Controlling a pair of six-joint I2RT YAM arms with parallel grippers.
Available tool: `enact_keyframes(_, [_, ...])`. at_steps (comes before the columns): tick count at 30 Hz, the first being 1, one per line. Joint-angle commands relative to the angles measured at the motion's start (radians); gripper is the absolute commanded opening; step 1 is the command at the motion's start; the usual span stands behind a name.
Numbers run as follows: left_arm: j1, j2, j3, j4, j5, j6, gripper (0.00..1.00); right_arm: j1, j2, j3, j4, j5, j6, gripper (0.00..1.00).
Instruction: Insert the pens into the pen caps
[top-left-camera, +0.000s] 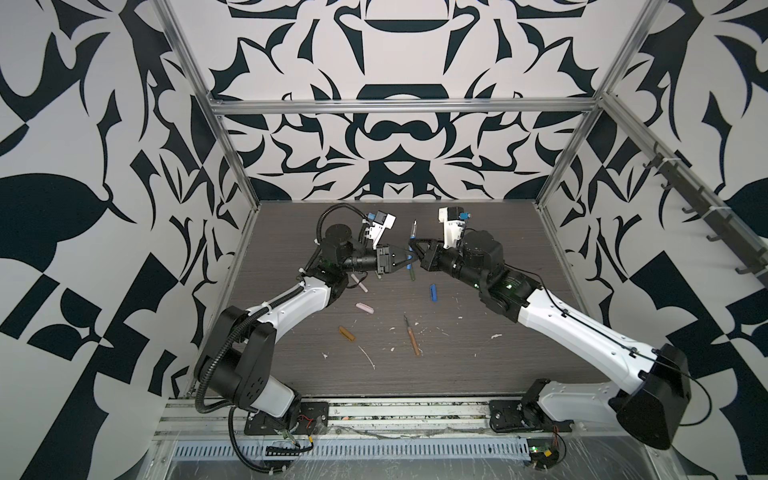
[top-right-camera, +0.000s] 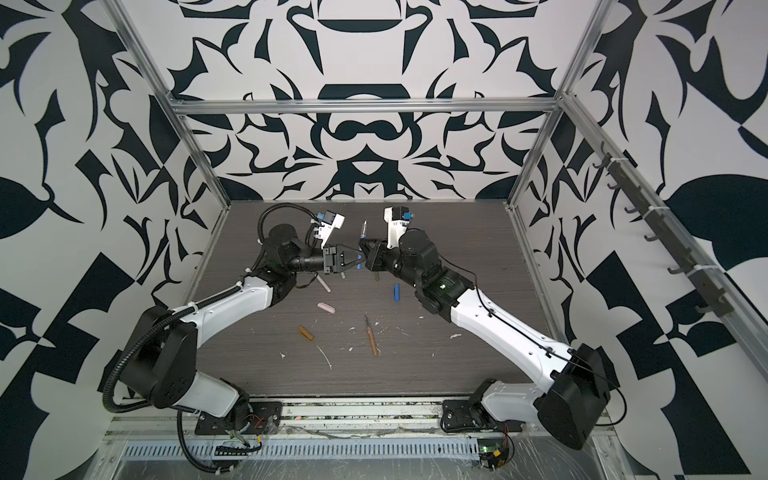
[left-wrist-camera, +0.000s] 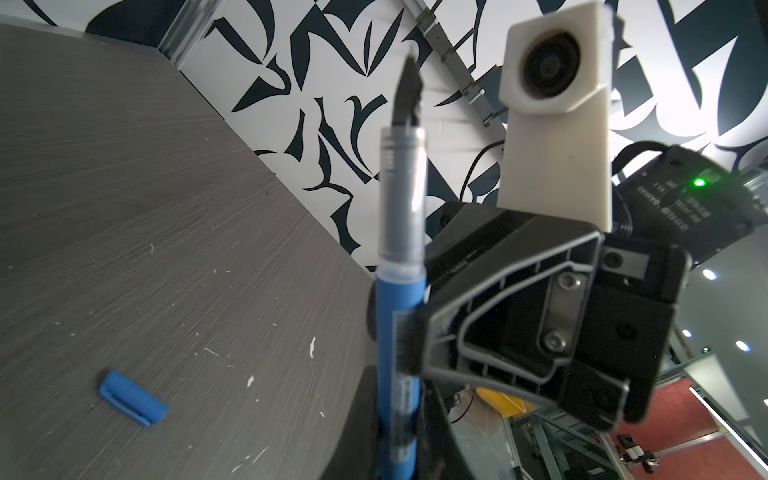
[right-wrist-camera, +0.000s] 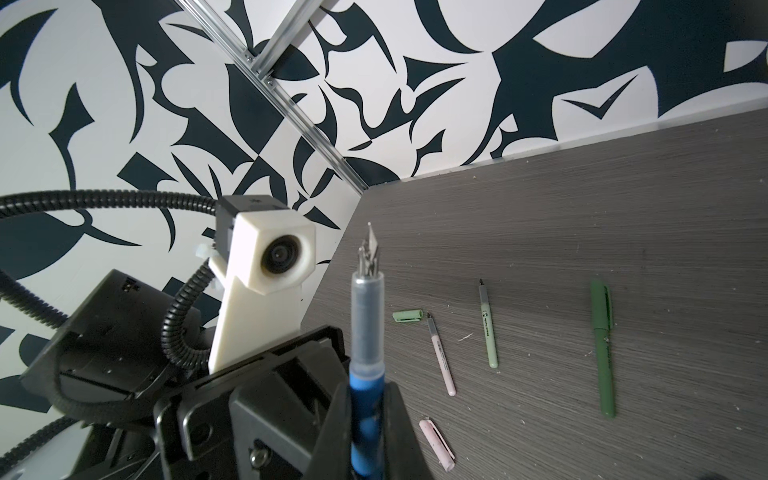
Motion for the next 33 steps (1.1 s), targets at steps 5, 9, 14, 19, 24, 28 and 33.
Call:
enact_keyframes(5, [0.004, -0.007, 0.041, -0.154, -0.075, 0.084, 0.00, 0.007, -0.129, 0.032, -0.105, 0.041, -0.057, 0.30])
enact_keyframes(9, [0.005, -0.060, 0.037, -0.270, -0.200, 0.177, 0.00, -0.006, -0.206, 0.035, -0.262, 0.151, -0.149, 0.29])
enact_keyframes(14, [0.005, -0.135, 0.004, -0.296, -0.294, 0.255, 0.00, -0.185, -0.182, 0.000, -0.393, 0.066, -0.168, 0.28])
enact_keyframes(19, [-0.020, -0.167, -0.031, -0.209, -0.250, 0.297, 0.00, -0.356, 0.105, 0.068, -0.534, -0.187, -0.234, 0.25])
enact_keyframes(24, [-0.028, -0.198, -0.053, -0.174, -0.239, 0.320, 0.00, -0.357, 0.352, 0.120, -0.536, -0.190, -0.286, 0.23])
enact_keyframes(28, [-0.030, -0.198, -0.056, -0.165, -0.236, 0.313, 0.00, -0.355, 0.498, 0.185, -0.564, -0.183, -0.314, 0.24])
enact_keyframes(33, [-0.030, -0.192, -0.049, -0.163, -0.223, 0.297, 0.00, -0.330, 0.603, 0.236, -0.577, -0.169, -0.331, 0.25])
